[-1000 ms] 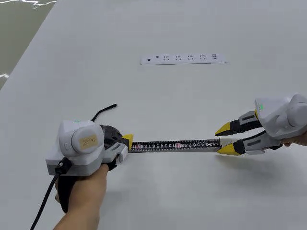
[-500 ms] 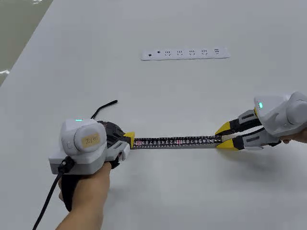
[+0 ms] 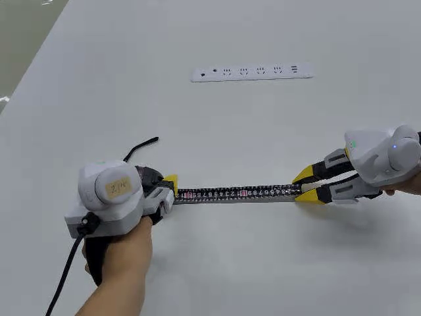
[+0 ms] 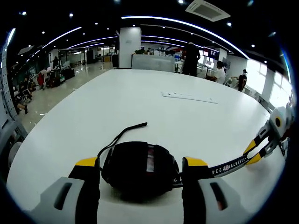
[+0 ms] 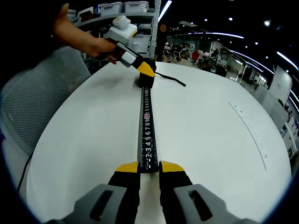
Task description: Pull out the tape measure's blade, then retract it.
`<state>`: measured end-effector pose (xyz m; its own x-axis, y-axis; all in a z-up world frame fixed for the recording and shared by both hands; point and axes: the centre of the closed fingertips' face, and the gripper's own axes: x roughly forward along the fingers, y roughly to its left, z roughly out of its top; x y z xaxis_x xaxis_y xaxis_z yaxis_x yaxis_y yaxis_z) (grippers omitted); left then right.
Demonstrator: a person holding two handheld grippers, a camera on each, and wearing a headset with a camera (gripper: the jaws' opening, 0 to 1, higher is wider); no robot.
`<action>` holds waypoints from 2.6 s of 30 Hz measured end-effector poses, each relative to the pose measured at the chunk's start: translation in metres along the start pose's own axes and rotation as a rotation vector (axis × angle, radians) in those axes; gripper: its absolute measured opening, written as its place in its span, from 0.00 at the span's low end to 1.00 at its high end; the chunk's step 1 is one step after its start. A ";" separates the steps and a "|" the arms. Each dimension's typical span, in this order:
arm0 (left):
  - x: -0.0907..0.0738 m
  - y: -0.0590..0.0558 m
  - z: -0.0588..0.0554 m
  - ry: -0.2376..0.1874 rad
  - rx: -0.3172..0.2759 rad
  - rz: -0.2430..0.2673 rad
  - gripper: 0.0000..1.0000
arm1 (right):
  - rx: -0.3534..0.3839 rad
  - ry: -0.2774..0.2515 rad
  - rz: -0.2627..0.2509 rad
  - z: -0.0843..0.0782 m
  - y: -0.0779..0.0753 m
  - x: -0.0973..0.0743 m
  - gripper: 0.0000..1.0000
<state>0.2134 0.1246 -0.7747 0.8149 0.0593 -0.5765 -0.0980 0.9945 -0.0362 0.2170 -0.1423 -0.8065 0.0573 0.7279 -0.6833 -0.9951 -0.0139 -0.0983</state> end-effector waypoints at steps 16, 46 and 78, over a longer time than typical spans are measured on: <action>0.000 0.000 -0.005 0.020 -0.027 -0.002 0.66 | 0.005 -0.001 -0.013 -0.001 0.000 0.000 0.15; -0.007 0.001 -0.005 0.029 0.026 0.052 0.61 | -0.017 0.009 -0.021 0.003 0.002 -0.003 0.14; -0.007 0.002 -0.005 0.049 -0.017 0.018 0.60 | -0.025 -0.010 -0.012 0.011 0.001 -0.001 0.14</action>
<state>0.2047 0.1262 -0.7754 0.7838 0.0729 -0.6167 -0.1227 0.9917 -0.0387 0.2150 -0.1354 -0.7980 0.0681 0.7346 -0.6751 -0.9920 -0.0223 -0.1243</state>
